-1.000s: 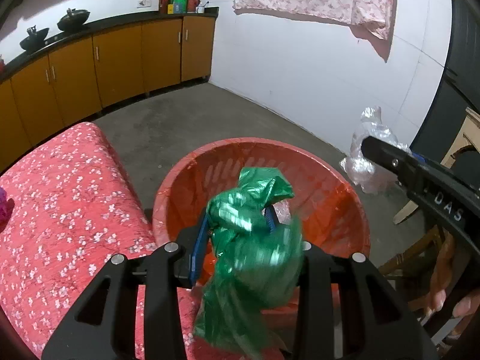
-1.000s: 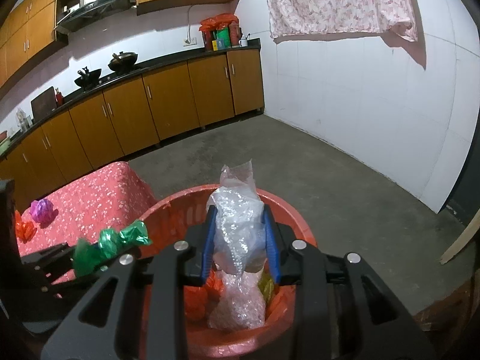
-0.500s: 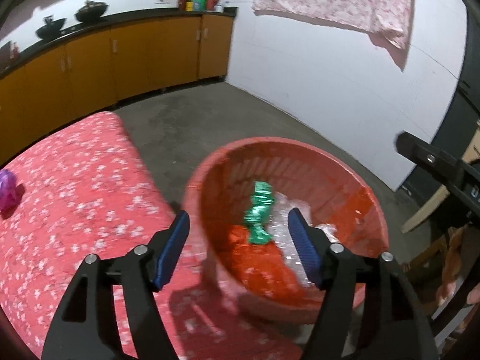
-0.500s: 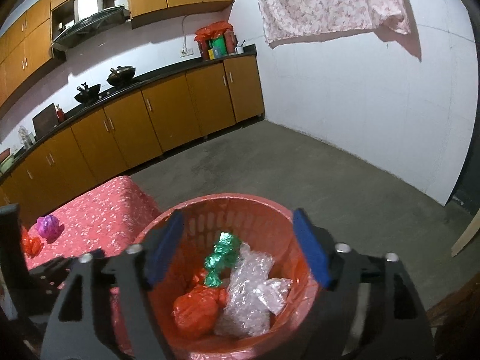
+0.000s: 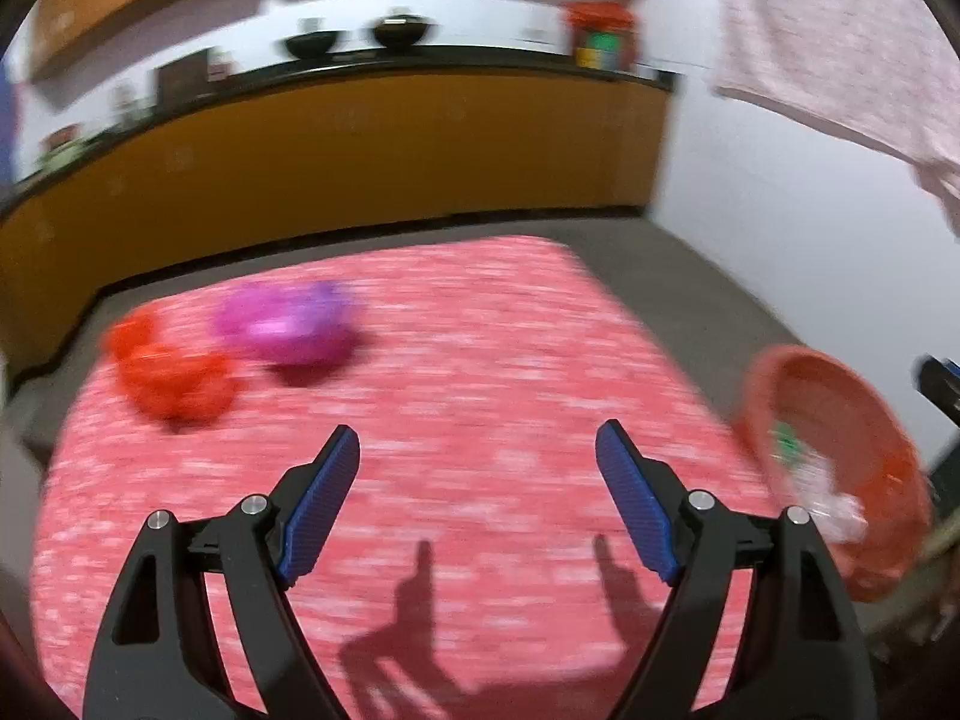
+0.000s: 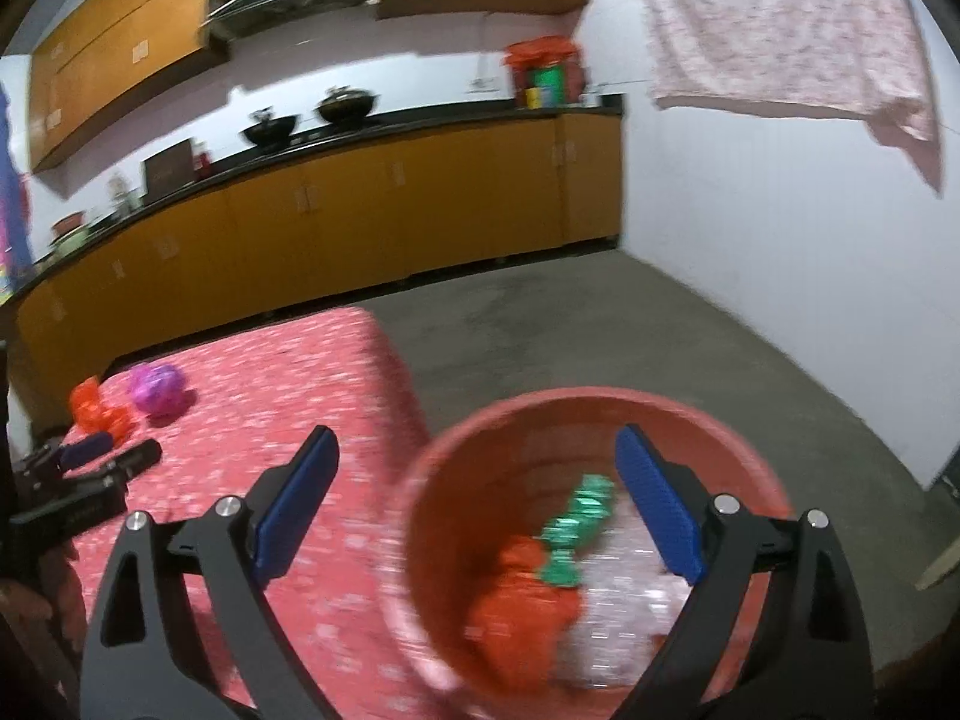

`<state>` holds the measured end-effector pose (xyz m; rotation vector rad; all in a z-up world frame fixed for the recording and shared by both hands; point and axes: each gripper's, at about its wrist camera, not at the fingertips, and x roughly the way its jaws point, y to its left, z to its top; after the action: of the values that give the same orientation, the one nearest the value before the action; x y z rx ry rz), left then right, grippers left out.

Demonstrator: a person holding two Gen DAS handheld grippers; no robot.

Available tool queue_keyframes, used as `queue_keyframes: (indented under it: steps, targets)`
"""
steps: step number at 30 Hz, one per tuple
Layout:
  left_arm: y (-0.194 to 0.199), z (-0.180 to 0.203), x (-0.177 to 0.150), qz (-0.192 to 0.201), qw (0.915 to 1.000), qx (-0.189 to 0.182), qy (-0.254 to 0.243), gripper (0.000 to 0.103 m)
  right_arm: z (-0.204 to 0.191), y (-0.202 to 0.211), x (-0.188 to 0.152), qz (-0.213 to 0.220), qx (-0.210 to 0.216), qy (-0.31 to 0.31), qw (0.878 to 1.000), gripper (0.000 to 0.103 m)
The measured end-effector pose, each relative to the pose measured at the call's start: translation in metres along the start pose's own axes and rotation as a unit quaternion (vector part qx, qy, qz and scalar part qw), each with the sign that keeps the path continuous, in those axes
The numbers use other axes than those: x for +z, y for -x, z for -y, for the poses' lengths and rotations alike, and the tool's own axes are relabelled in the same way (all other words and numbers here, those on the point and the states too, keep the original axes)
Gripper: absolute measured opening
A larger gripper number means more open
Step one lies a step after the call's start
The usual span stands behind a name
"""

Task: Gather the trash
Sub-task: 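Move both open tools back over the red and pink bags on the table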

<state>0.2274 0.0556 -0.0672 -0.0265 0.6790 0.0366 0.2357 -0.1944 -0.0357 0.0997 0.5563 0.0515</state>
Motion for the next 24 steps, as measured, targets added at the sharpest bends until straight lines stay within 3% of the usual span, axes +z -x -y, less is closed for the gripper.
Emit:
queue_keyframes:
  steps: [3,6,9,12,18,21,24]
  targets:
    - [-0.005,-0.060,0.004,-0.001,0.9970,0.065,0.041,0.081,-0.040,-0.015,0.004,-0.008,0.030,0.025,0.999,0.091]
    - [-0.013,-0.112,0.010,-0.001,0.9883,0.123,0.090,0.081,-0.077,-0.027,0.006,-0.011,0.049,0.053,0.997,0.091]
    - [-0.029,-0.149,0.018,-0.008,0.9800,0.146,0.135,0.081,-0.104,-0.038,0.004,-0.015,0.058,0.074,0.995,0.091]
    - [-0.048,-0.167,0.028,-0.016,0.9753,0.155,0.157,0.081,-0.121,-0.048,0.000,-0.021,0.062,0.082,0.994,0.091]
    - [-0.082,-0.176,0.037,-0.046,0.9724,0.175,0.147,0.079,-0.136,-0.065,-0.002,-0.030,0.060,0.095,0.993,0.091]
    - [-0.094,-0.183,0.033,-0.075,0.9694,0.174,0.157,0.074,-0.141,-0.070,-0.003,-0.032,0.061,0.102,0.992,0.091]
    - [-0.092,-0.184,0.029,-0.079,0.9716,0.153,0.162,0.065,-0.148,-0.072,-0.003,-0.033,0.064,0.110,0.991,0.091]
